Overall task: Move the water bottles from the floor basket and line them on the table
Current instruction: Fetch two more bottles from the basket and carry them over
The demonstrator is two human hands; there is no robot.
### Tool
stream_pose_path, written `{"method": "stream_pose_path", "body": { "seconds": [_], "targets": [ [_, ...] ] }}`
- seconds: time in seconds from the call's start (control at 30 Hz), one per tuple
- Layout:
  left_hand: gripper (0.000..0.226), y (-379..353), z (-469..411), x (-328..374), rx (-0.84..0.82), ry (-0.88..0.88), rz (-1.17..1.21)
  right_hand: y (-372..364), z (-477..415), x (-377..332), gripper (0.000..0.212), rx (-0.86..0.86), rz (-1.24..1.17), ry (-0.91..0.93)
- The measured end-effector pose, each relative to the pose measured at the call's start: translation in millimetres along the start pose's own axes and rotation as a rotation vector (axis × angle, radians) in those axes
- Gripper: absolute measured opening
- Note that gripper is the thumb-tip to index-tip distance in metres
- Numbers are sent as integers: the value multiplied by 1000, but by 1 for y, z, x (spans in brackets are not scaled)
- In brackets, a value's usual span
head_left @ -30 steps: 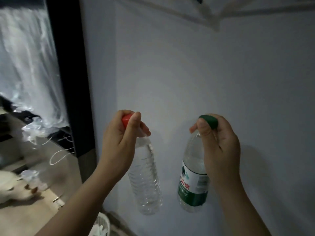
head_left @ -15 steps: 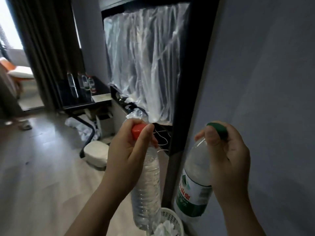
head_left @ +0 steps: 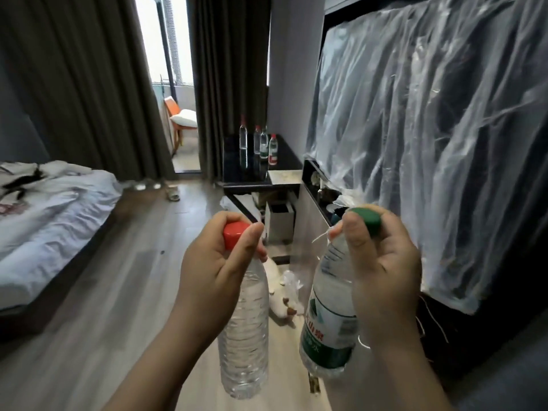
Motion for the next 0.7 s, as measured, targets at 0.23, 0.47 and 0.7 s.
{"method": "stream_pose_path", "body": {
  "seconds": [0.23,0.47,0.7],
  "targets": [
    [35,35,-87,-78,113,80,18,-97,-71,61,32,-91,33,-32],
    [33,88,-205,-177,148,80,19,-219,-138,131,24,-96,46,-60],
    [32,128,-333,-255,82,63,-38,-325,-212,186,24,-18,68,-78]
  ]
}}
Point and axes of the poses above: each hand's wrist, its own z-axis away from the middle knuckle, its own y-axis out of the back of the hand, x = y × z, the point moved 8 cm from there along -z, towards the middle knuckle, and after that the axes turned 1 degree about x, right-handed, at the moved point
